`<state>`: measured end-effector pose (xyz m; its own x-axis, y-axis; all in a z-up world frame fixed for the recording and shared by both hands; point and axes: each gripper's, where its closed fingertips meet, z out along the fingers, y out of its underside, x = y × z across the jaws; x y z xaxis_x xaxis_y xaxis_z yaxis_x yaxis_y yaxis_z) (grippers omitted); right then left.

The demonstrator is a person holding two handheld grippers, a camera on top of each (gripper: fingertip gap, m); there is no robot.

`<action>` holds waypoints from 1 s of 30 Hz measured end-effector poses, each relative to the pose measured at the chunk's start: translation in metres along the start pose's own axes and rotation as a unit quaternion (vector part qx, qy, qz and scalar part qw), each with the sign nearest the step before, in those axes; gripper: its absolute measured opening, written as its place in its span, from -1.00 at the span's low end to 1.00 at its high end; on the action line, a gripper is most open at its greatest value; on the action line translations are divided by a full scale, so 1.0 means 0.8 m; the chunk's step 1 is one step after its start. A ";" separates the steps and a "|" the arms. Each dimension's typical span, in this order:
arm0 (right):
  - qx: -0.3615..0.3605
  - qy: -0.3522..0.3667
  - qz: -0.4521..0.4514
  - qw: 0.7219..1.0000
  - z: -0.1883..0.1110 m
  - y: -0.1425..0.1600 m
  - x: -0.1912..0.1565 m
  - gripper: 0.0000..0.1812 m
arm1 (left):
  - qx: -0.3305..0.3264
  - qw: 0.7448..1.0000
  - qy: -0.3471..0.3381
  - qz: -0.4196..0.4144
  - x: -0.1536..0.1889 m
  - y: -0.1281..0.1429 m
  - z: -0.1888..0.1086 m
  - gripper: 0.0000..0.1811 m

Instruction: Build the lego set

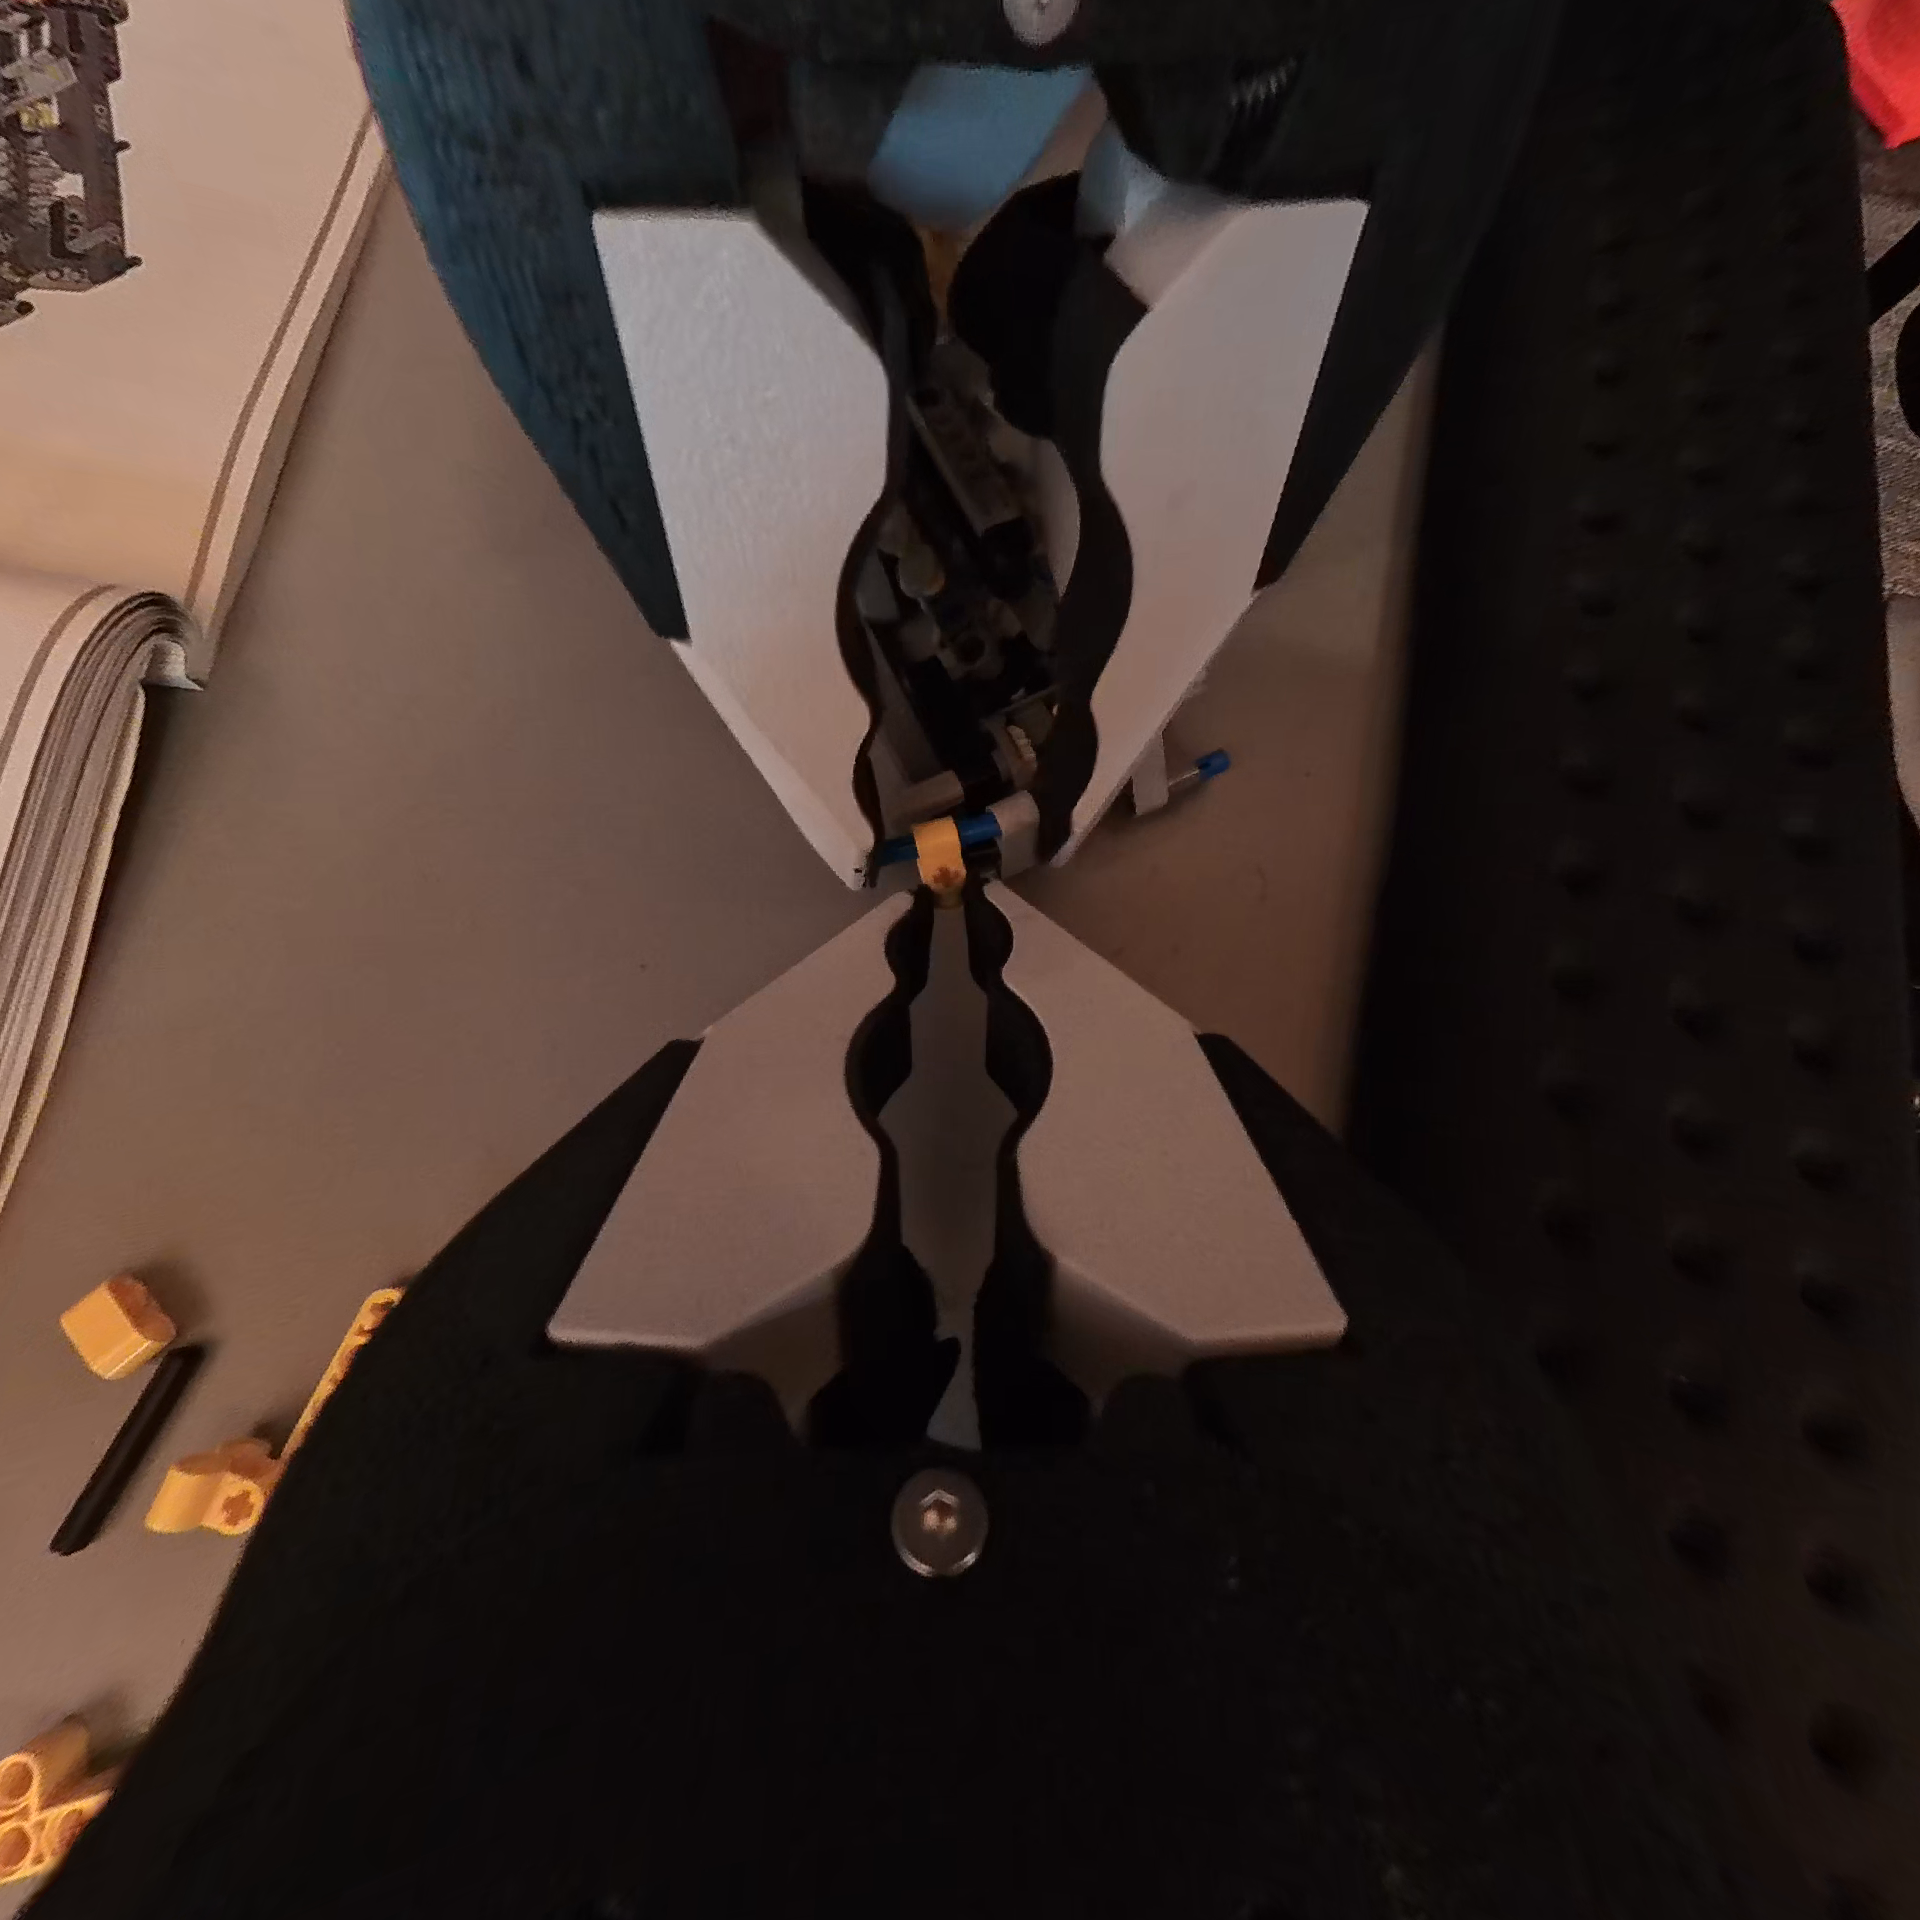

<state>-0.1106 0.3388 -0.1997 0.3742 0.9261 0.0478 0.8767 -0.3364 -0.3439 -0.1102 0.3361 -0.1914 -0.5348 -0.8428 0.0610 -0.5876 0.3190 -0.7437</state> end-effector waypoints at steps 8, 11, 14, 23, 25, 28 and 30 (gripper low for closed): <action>0.002 -0.010 0.017 1.000 0.001 -0.001 0.002 -0.64 | 0.000 1.000 -0.006 -0.016 -0.002 0.002 0.000 -0.92; 0.008 -0.015 0.019 1.000 0.001 -0.001 0.001 -0.65 | 0.003 1.000 -0.003 -0.026 -0.001 0.002 0.000 -0.93; 0.013 -0.019 0.024 0.999 0.002 -0.002 0.003 -0.65 | 0.005 0.999 -0.009 -0.030 -0.003 0.002 -0.001 -0.93; -0.006 -0.002 0.012 1.000 0.000 0.003 0.007 -0.73 | 0.017 0.999 -0.002 -0.046 -0.002 -0.002 0.003 -0.93; -0.005 -0.002 0.018 1.000 0.000 0.003 0.009 -0.73 | 0.016 0.999 -0.002 -0.048 -0.004 -0.002 0.002 -0.92; 0.003 0.009 0.020 1.000 0.000 0.001 0.013 -0.72 | 0.016 1.000 -0.018 -0.020 -0.008 0.000 0.000 -0.92; 0.006 0.019 0.017 1.000 -0.001 0.000 0.014 -0.72 | 0.018 0.999 -0.018 -0.019 -0.011 0.000 -0.006 -0.92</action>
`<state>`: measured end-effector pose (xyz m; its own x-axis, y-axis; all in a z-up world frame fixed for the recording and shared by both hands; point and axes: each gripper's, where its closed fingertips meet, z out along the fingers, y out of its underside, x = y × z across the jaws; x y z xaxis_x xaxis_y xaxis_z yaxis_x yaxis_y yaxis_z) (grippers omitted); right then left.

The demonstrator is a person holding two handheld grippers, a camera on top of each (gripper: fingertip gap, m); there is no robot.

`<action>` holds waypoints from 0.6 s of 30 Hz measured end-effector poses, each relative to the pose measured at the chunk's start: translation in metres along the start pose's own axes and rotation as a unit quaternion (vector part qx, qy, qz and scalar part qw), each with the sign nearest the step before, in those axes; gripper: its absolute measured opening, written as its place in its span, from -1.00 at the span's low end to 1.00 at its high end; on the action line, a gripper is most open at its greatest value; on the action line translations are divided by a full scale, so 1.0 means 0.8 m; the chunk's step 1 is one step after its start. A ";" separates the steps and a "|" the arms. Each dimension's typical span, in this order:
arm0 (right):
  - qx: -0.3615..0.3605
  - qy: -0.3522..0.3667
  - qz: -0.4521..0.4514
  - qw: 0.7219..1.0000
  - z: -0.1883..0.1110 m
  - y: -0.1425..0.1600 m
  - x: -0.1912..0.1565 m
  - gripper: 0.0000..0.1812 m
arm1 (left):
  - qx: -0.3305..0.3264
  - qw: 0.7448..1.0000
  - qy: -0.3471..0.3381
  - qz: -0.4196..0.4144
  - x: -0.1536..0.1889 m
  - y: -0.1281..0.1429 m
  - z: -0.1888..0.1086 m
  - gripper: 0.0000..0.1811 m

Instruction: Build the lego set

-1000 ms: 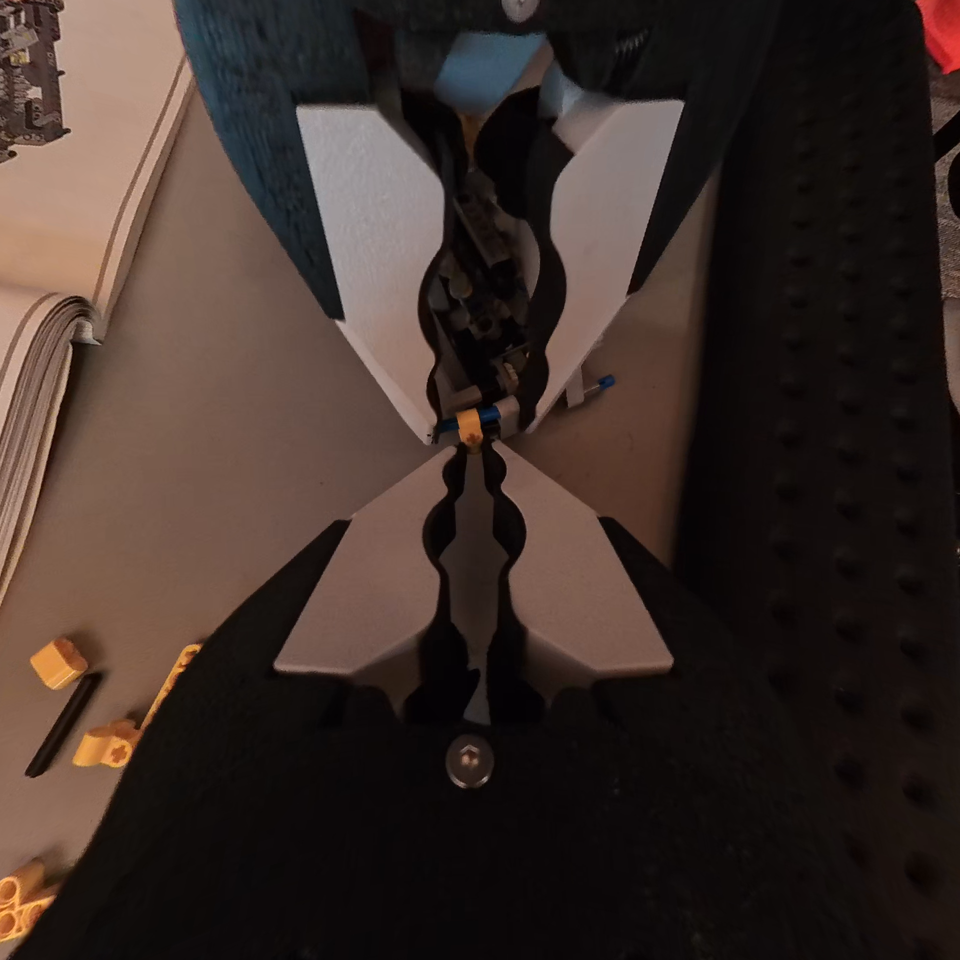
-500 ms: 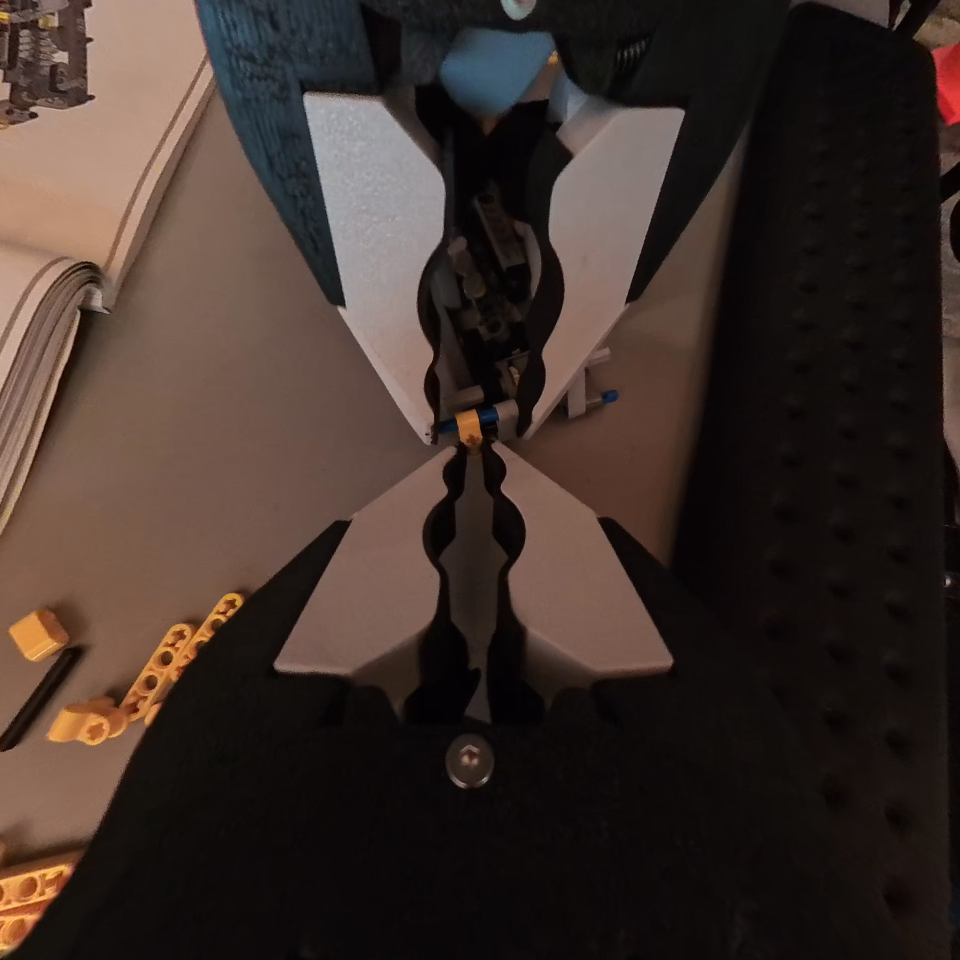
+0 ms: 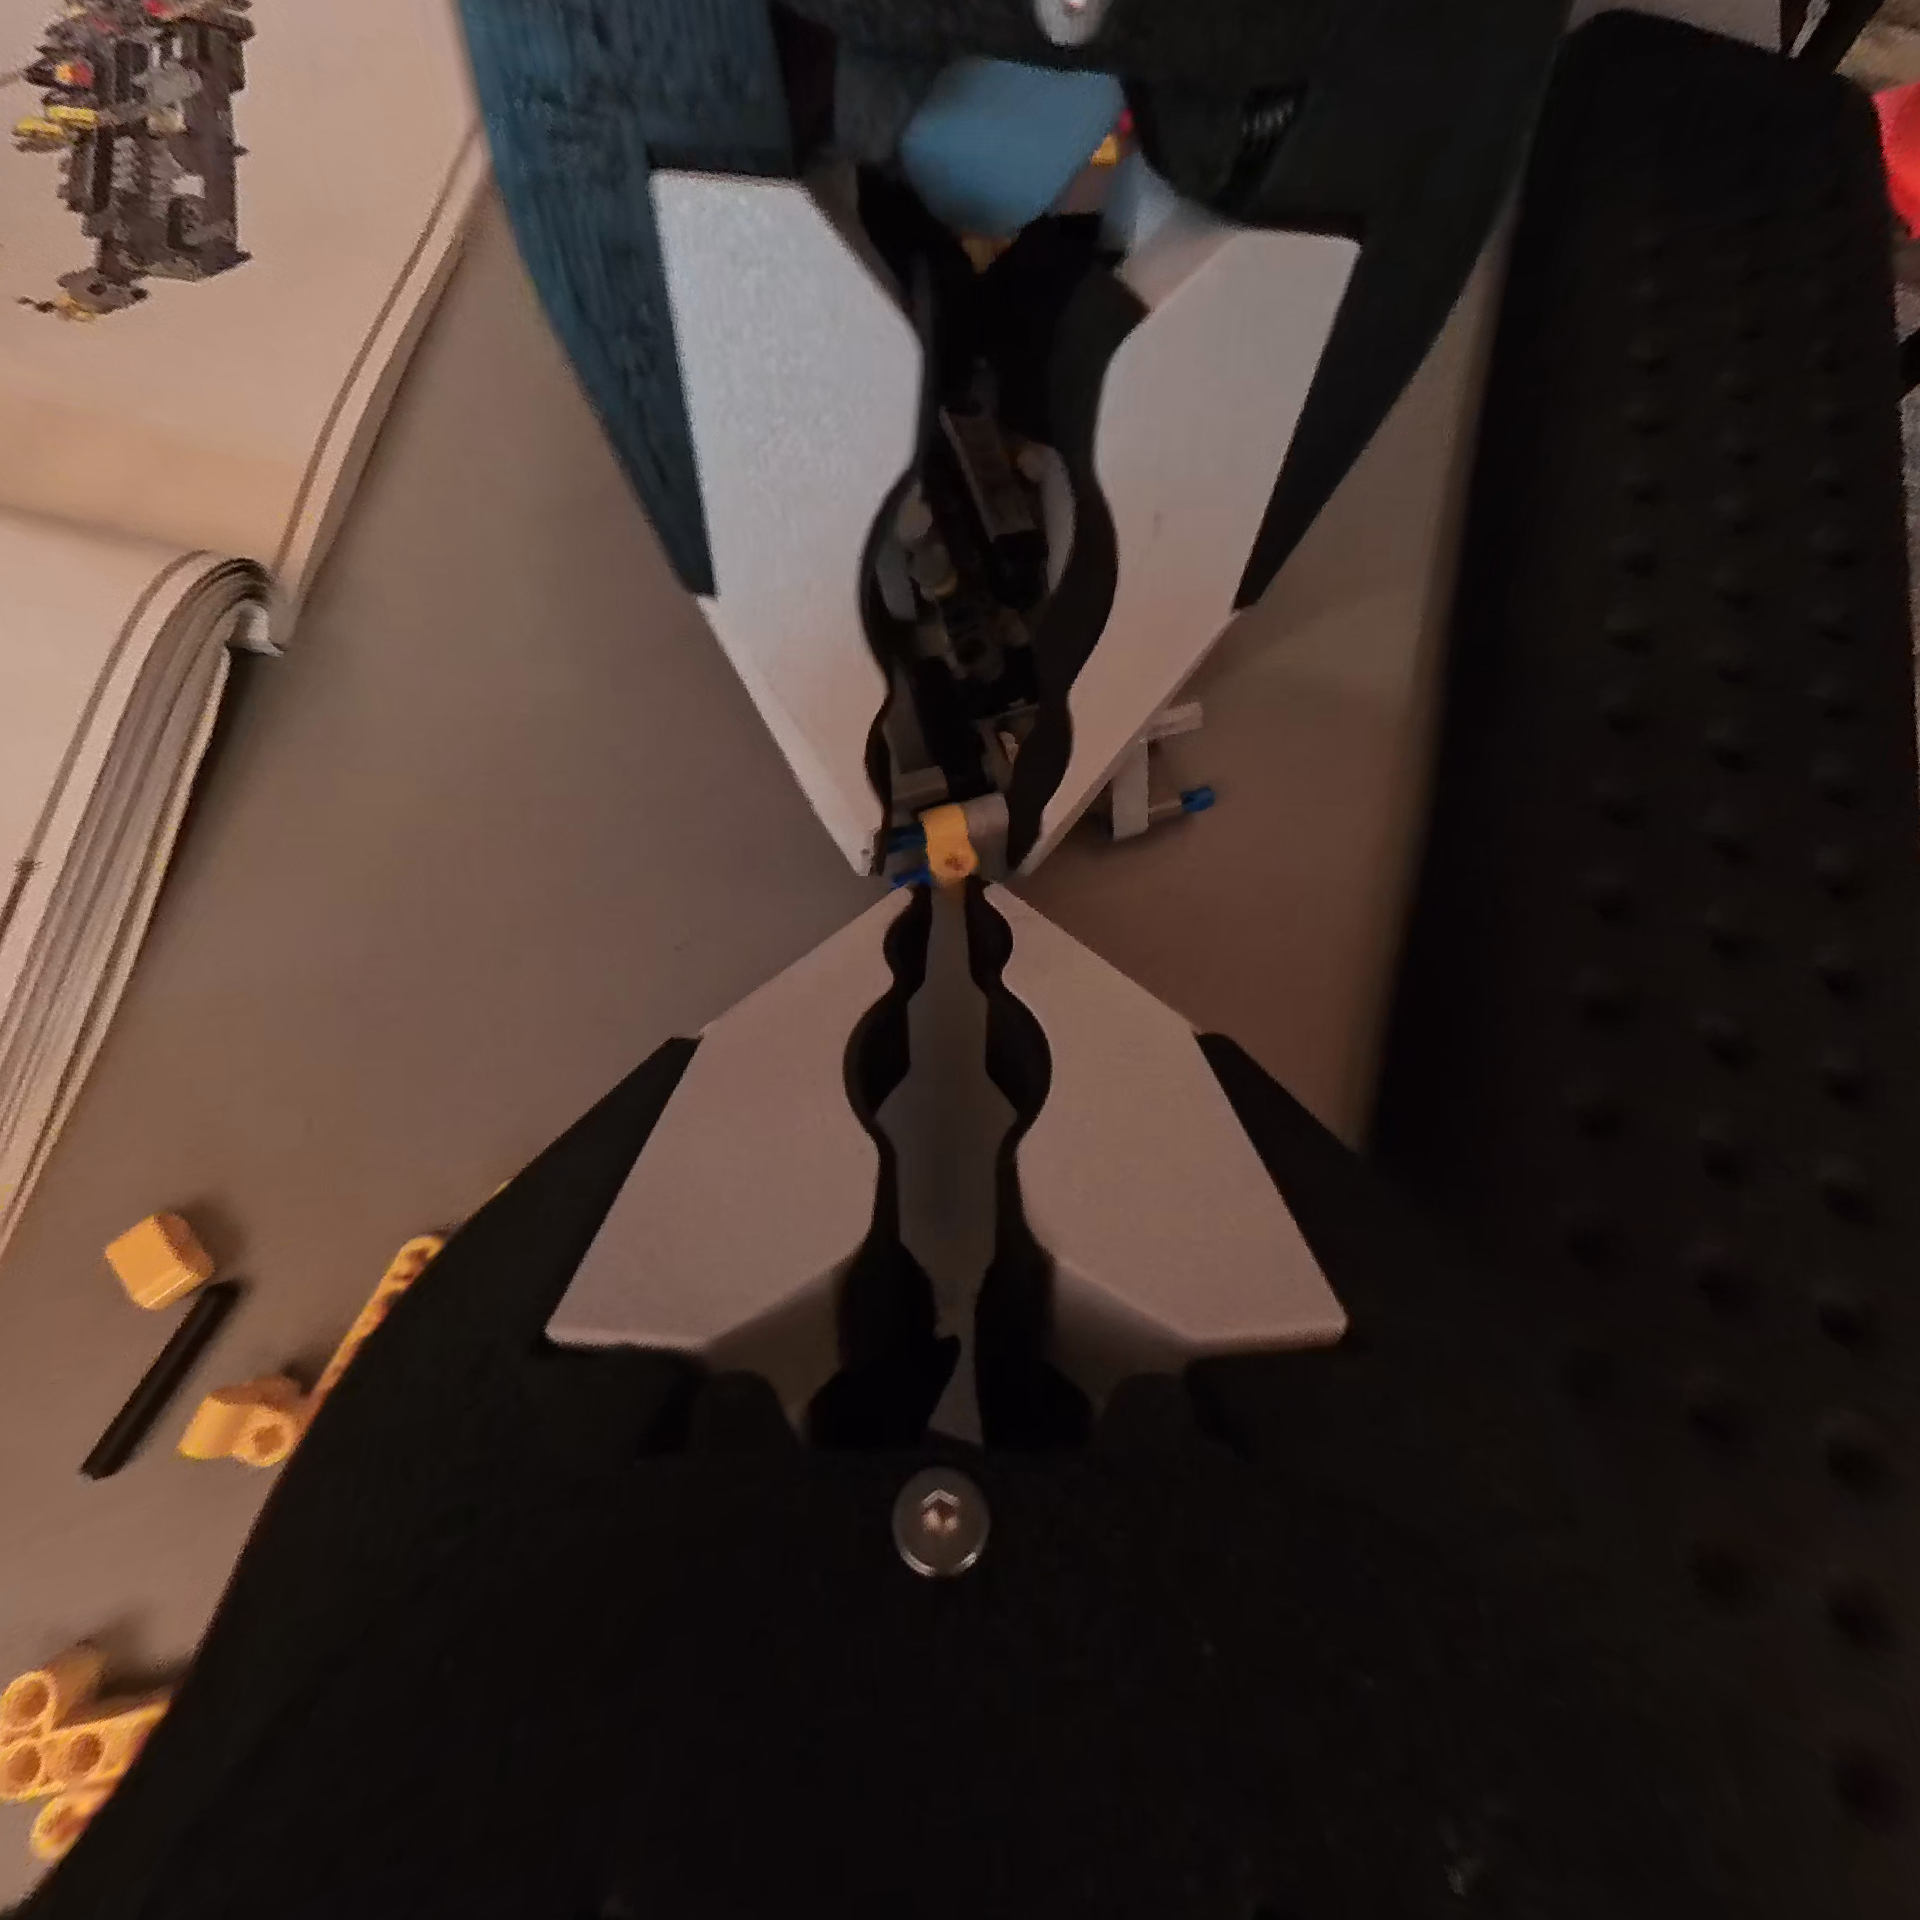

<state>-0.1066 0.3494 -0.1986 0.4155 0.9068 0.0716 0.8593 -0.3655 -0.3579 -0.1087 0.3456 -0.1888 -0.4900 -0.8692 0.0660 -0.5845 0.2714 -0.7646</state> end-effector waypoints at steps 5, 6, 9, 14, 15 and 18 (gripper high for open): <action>0.023 0.022 0.010 0.999 -0.016 -0.007 -0.002 -0.57 | 0.043 0.999 0.001 -0.027 -0.011 -0.011 -0.017 -0.92; 0.038 0.026 0.020 0.999 -0.024 -0.009 -0.001 -0.58 | 0.047 0.999 0.004 -0.023 -0.009 -0.013 -0.017 -0.92; 0.070 0.057 0.064 0.994 -0.049 -0.002 0.004 -0.66 | 0.033 0.999 0.010 0.009 0.002 -0.009 -0.012 -0.89; 0.165 0.144 0.170 0.961 -0.083 0.013 -0.001 -0.75 | 0.021 0.997 -0.061 0.050 -0.008 -0.011 -0.002 -0.67; 0.194 0.149 0.196 0.950 -0.085 0.014 -0.009 -0.74 | 0.021 0.996 -0.070 0.049 -0.010 -0.011 0.000 -0.67; 0.248 0.182 0.267 0.913 -0.088 0.028 -0.029 -0.74 | 0.005 0.998 -0.061 0.036 -0.008 -0.007 0.007 -0.67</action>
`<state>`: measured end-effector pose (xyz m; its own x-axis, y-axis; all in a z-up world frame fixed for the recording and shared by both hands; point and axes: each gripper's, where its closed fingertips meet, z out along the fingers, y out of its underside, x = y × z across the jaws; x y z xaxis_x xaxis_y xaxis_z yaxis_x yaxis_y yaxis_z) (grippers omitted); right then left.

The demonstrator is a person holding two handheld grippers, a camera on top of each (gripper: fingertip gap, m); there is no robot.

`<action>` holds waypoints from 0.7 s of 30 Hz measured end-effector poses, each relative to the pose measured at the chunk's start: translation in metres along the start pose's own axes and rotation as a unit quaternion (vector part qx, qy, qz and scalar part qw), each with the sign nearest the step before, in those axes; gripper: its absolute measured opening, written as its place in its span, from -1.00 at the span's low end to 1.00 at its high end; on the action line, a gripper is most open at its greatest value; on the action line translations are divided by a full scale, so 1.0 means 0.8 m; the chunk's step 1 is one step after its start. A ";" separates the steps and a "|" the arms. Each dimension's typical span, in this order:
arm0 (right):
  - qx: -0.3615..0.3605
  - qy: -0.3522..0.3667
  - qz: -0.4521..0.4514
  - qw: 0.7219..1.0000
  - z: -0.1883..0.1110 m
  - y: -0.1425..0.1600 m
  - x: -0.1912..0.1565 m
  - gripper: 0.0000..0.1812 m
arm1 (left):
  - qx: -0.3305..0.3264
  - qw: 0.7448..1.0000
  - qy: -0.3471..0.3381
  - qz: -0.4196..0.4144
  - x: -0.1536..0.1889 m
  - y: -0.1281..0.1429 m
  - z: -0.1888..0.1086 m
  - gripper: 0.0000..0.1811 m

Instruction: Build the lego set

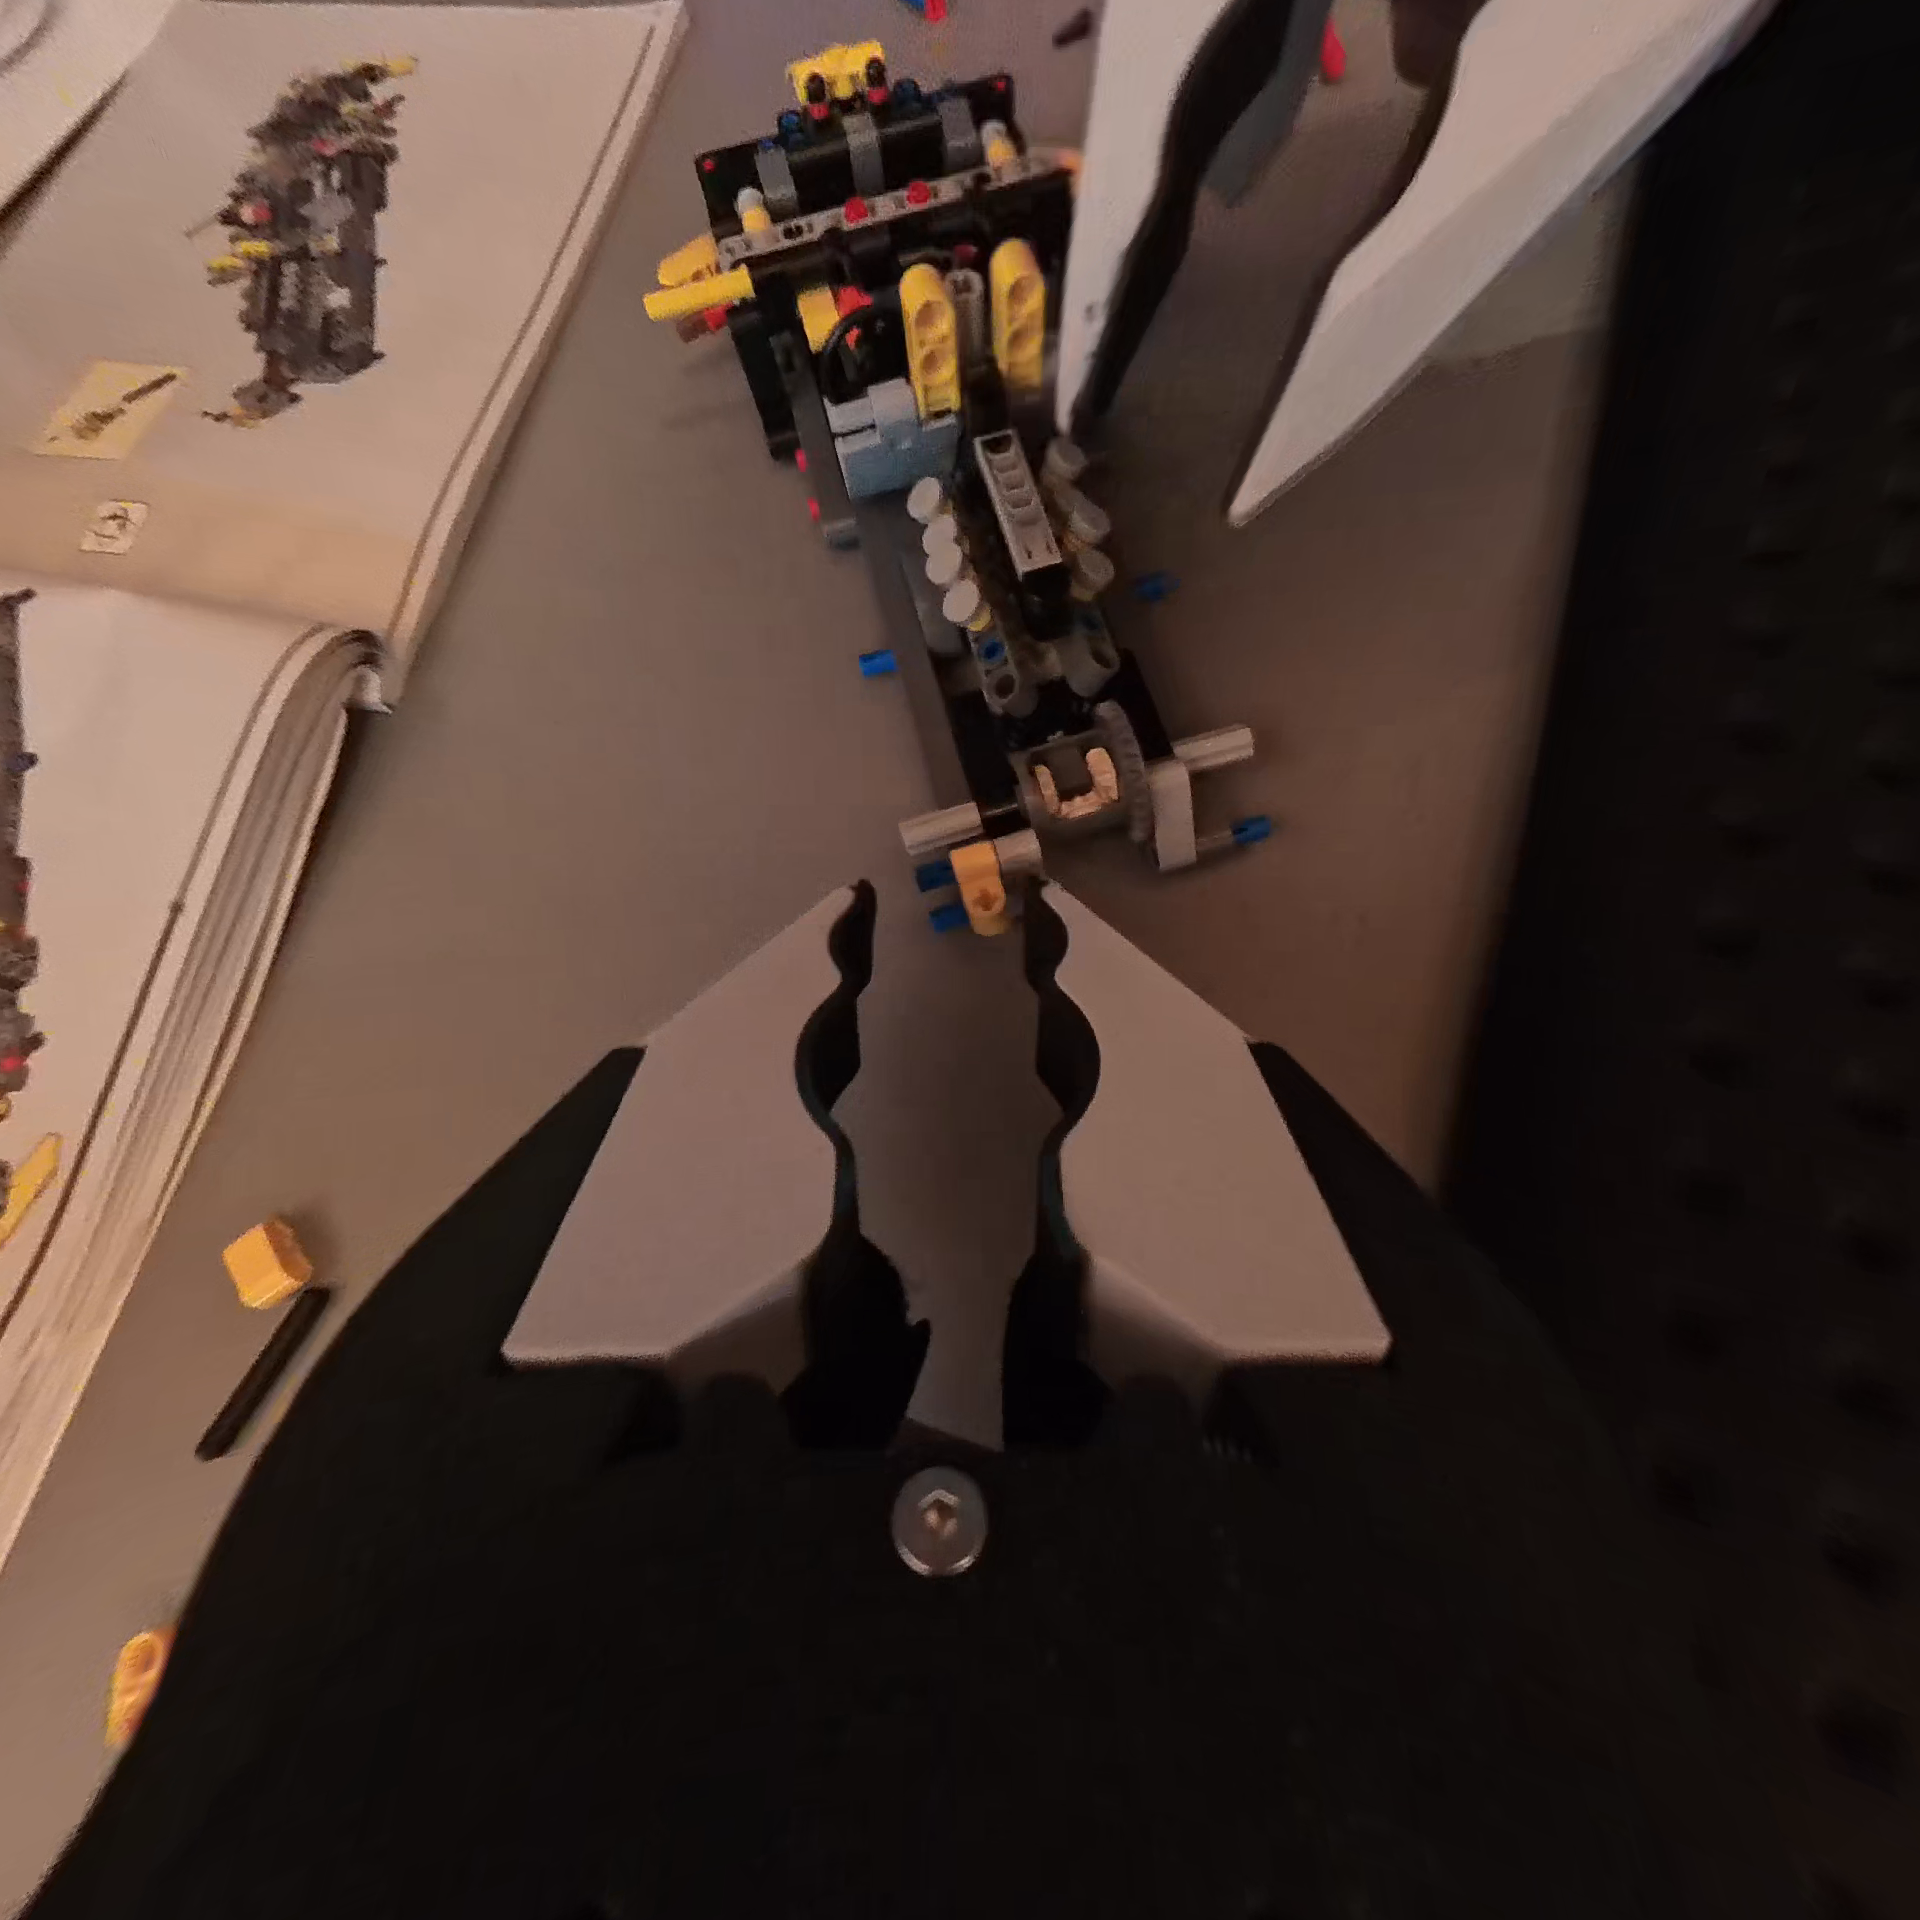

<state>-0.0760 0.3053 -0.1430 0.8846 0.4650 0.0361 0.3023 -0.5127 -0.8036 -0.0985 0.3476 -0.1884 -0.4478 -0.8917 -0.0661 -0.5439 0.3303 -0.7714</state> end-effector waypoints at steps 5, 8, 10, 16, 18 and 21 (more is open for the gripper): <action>0.088 0.041 0.081 0.992 -0.036 0.022 -0.011 -0.81 | 0.006 1.000 0.017 -0.013 0.009 -0.005 0.004 -0.67; 0.140 0.057 0.073 0.986 -0.052 0.021 -0.014 -0.81 | -0.007 0.999 0.017 -0.028 0.009 -0.004 0.011 -0.69; 0.157 0.096 0.063 0.981 -0.063 0.014 -0.005 -0.82 | -0.013 0.999 0.018 -0.029 0.010 -0.004 0.013 -0.71; 0.153 0.107 0.056 0.981 -0.058 0.018 -0.002 -0.85 | -0.017 1.000 0.023 -0.003 0.011 -0.003 0.012 -0.71; 0.150 0.105 0.056 0.982 -0.056 0.019 -0.002 -0.85 | -0.018 1.000 0.020 0.002 0.005 -0.003 0.009 -0.72; 0.151 0.101 0.060 0.982 -0.056 0.020 -0.001 -0.85 | -0.021 0.999 0.037 -0.014 -0.005 0.002 0.006 -0.71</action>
<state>-0.0559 0.2644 -0.1296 0.9691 0.2458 0.0222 0.0990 -0.3046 -0.9473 -0.0941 0.3501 -0.1923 -0.4821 -0.8761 0.0024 -0.5853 0.3200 -0.7450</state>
